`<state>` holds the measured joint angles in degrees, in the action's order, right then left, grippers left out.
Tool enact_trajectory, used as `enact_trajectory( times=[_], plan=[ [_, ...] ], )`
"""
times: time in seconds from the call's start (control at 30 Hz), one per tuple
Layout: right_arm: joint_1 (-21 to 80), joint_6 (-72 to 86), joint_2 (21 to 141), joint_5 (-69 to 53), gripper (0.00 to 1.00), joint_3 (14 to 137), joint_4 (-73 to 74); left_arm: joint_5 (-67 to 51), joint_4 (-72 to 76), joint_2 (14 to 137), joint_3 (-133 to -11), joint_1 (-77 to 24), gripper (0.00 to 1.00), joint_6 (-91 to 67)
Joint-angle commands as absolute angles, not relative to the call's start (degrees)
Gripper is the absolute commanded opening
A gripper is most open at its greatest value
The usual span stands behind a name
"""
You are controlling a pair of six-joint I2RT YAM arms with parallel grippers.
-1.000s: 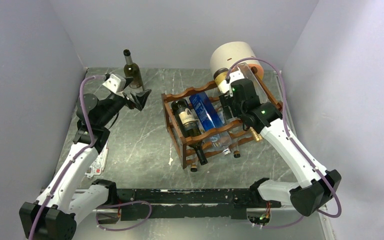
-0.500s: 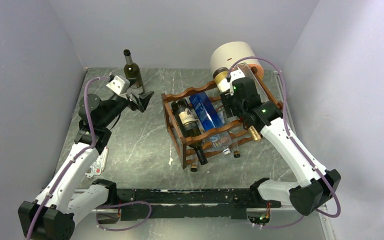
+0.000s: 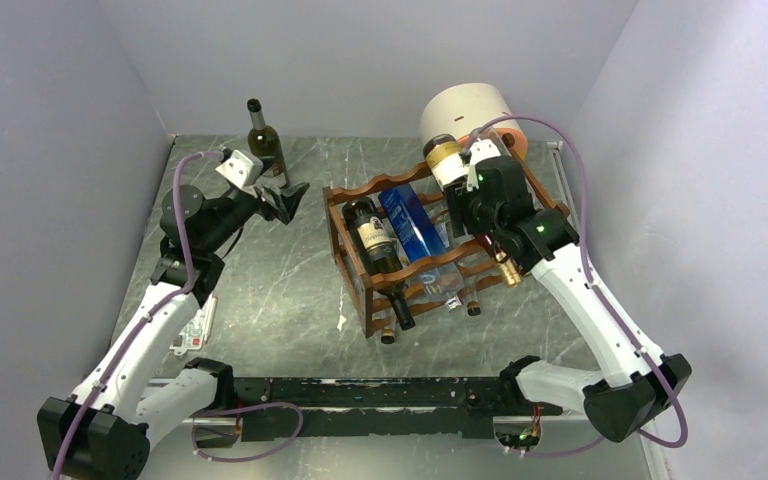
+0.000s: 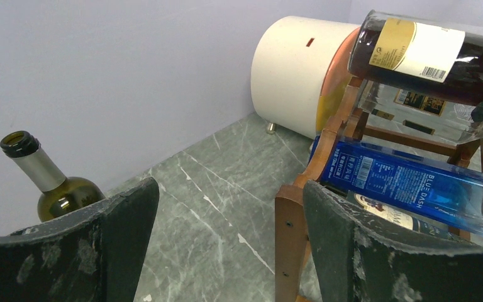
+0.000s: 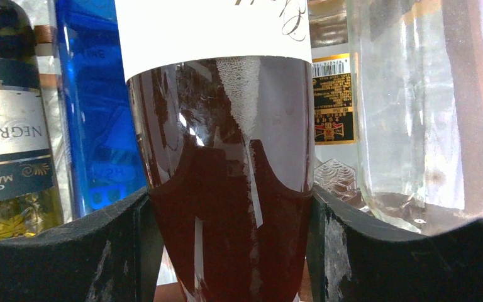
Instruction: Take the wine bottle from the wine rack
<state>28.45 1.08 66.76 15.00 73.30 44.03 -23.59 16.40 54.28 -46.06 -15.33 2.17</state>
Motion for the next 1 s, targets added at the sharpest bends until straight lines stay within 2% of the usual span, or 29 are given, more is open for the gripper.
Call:
enact_trajectory(
  times=[0.0, 0.57, 0.97],
  plan=[
    [29.7, 6.6, 62.3, 7.4, 0.00, 77.2, 31.3, -23.7, 16.7, 54.6, -47.9, -16.1, 0.87, 2.5],
    [29.7, 20.9, 68.5, -8.5, 0.00, 85.5, 32.0, -23.9, 17.3, 55.2, -48.1, -16.5, 0.85, 1.8],
    [29.6, 25.9, 69.3, -8.9, 0.00, 83.0, 29.3, -25.1, 22.2, 53.5, -45.2, -20.0, 0.84, 4.0]
  ],
)
